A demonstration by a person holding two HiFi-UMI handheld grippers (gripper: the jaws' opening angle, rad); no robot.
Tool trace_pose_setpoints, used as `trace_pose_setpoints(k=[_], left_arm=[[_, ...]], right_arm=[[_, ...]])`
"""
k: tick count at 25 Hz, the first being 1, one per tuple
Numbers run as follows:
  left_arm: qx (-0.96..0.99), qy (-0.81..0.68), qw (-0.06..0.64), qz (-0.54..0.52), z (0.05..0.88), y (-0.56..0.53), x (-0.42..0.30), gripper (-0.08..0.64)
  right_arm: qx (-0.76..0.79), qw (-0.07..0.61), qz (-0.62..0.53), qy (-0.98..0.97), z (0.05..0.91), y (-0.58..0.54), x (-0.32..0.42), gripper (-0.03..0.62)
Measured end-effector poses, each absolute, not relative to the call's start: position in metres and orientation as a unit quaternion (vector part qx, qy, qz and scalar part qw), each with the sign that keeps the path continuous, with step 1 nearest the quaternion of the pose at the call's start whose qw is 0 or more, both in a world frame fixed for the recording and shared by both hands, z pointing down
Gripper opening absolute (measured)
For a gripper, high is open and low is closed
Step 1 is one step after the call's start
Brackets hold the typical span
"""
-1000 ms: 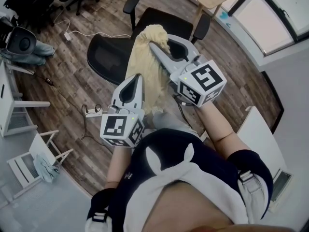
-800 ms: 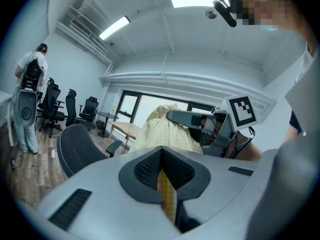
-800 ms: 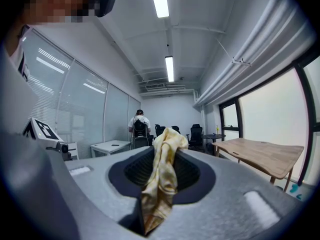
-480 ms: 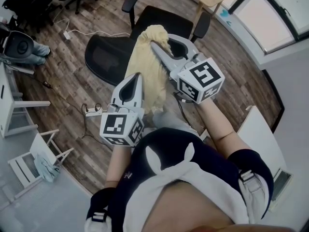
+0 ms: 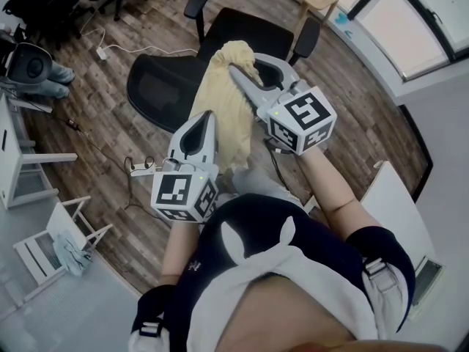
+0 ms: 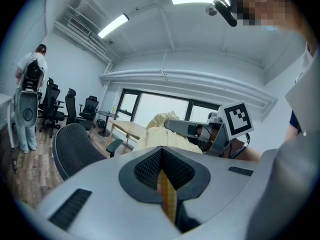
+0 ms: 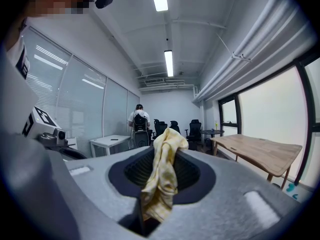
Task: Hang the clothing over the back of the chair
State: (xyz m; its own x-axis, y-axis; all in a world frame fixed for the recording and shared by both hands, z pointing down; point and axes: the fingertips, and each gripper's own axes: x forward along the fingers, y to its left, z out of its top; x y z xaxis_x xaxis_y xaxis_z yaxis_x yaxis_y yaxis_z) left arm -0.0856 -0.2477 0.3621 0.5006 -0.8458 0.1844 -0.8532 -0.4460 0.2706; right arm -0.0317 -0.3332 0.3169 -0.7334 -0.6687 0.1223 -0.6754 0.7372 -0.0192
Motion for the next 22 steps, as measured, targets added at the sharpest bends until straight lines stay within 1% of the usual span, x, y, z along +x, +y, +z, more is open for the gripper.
trace_pose_setpoints(k=[14,22], left_arm=[[0.841,-0.513,0.170,0.024,0.363,-0.259,-0.085,0.005],[0.840,-0.517,0.166,0.023,0.360,-0.263,-0.084,0.005]], right_arm=[[0.350,0.080,0.040,-0.933,0.345,-0.349,-0.024,0.101],[0.339,0.102,0.026,-0.935,0.359,-0.352,-0.024,0.101]])
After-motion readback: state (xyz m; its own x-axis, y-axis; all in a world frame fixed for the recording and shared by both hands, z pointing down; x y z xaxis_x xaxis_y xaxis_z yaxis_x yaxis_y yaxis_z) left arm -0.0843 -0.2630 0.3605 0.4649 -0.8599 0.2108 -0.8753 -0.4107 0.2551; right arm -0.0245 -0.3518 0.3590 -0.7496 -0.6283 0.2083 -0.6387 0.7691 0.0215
